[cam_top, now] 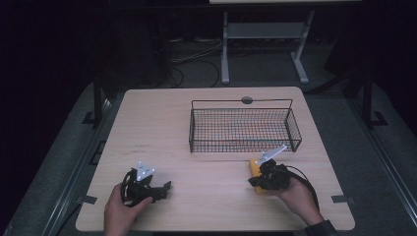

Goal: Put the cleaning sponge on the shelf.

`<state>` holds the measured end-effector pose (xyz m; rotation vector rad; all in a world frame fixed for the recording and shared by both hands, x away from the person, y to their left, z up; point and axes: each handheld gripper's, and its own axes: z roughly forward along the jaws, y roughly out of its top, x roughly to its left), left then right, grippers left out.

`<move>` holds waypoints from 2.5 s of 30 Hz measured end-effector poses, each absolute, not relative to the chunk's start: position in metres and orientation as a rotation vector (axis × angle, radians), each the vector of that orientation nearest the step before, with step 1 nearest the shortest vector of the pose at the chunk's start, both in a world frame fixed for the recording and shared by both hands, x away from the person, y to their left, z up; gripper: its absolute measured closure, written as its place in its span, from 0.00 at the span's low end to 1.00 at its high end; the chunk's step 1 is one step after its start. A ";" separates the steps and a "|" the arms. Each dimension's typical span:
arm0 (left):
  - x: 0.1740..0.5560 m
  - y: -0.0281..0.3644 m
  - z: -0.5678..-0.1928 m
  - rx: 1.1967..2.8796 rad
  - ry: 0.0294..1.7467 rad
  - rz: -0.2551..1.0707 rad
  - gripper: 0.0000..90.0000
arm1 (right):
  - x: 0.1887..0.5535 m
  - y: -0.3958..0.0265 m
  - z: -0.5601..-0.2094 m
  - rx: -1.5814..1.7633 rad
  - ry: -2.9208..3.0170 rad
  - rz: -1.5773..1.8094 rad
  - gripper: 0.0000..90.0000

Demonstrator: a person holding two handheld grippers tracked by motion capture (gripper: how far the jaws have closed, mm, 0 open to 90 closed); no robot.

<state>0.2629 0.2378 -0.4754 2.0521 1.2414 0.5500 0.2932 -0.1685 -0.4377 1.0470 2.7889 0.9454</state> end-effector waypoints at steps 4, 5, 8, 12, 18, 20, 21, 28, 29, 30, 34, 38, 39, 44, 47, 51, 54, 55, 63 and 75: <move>0.263 0.238 -0.475 2.052 1.241 0.550 0.14 | 0.291 -0.177 -0.437 1.071 2.778 0.941 1.00; 0.263 0.238 -0.475 2.052 1.241 0.550 0.14 | 0.291 -0.179 -0.437 1.072 2.775 0.939 1.00; 0.263 0.238 -0.475 2.052 1.241 0.550 0.14 | 0.289 -0.184 -0.437 1.090 2.770 0.933 1.00; 0.263 0.238 -0.475 2.052 1.241 0.550 0.14 | 0.288 -0.192 -0.437 1.099 2.759 0.927 1.00; 0.263 0.238 -0.475 2.053 1.241 0.550 0.14 | 0.287 -0.205 -0.437 1.137 2.740 0.913 1.00; 0.263 0.238 -0.475 2.053 1.241 0.550 0.14 | 0.286 -0.207 -0.436 1.147 2.736 0.910 1.00; 0.263 0.238 -0.475 2.053 1.241 0.550 0.14 | 0.286 -0.210 -0.436 1.151 2.732 0.907 1.00; 0.263 0.238 -0.475 2.054 1.240 0.550 0.14 | 0.284 -0.229 -0.436 1.192 2.702 0.885 1.00; 0.263 0.238 -0.475 2.054 1.240 0.550 0.14 | 0.284 -0.229 -0.436 1.192 2.702 0.885 1.00; 0.263 0.238 -0.475 2.055 1.240 0.550 0.14 | 0.283 -0.231 -0.436 1.205 2.698 0.880 1.00; 0.263 0.238 -0.475 2.054 1.240 0.550 0.14 | 0.282 -0.237 -0.436 1.211 2.699 0.880 1.00; 0.263 0.238 -0.475 2.053 1.241 0.550 0.14 | 0.282 -0.238 -0.433 1.177 2.712 0.901 0.99; 0.263 0.238 -0.475 2.053 1.240 0.550 0.14 | 0.282 -0.238 -0.431 1.171 2.710 0.905 0.95; 0.263 0.238 -0.475 2.052 1.241 0.550 0.14 | 0.283 -0.238 -0.420 1.143 2.701 0.924 0.79; 0.263 0.238 -0.475 2.053 1.241 0.550 0.14 | 0.285 -0.238 -0.415 1.129 2.690 0.894 0.67; 0.263 0.238 -0.475 2.052 1.241 0.550 0.14 | 0.290 -0.238 -0.409 1.090 2.695 0.826 0.48; 0.263 0.238 -0.475 2.054 1.242 0.549 0.14 | 0.298 -0.234 -0.407 1.029 2.715 0.731 0.34; 0.263 0.238 -0.475 2.054 1.242 0.549 0.14 | 0.300 -0.233 -0.407 1.011 2.719 0.713 0.31; 0.263 0.238 -0.475 2.055 1.242 0.549 0.14 | 0.317 -0.221 -0.417 0.950 2.767 0.594 0.19; 0.263 0.238 -0.475 2.055 1.242 0.549 0.14 | 0.339 -0.206 -0.433 0.888 2.813 0.489 0.15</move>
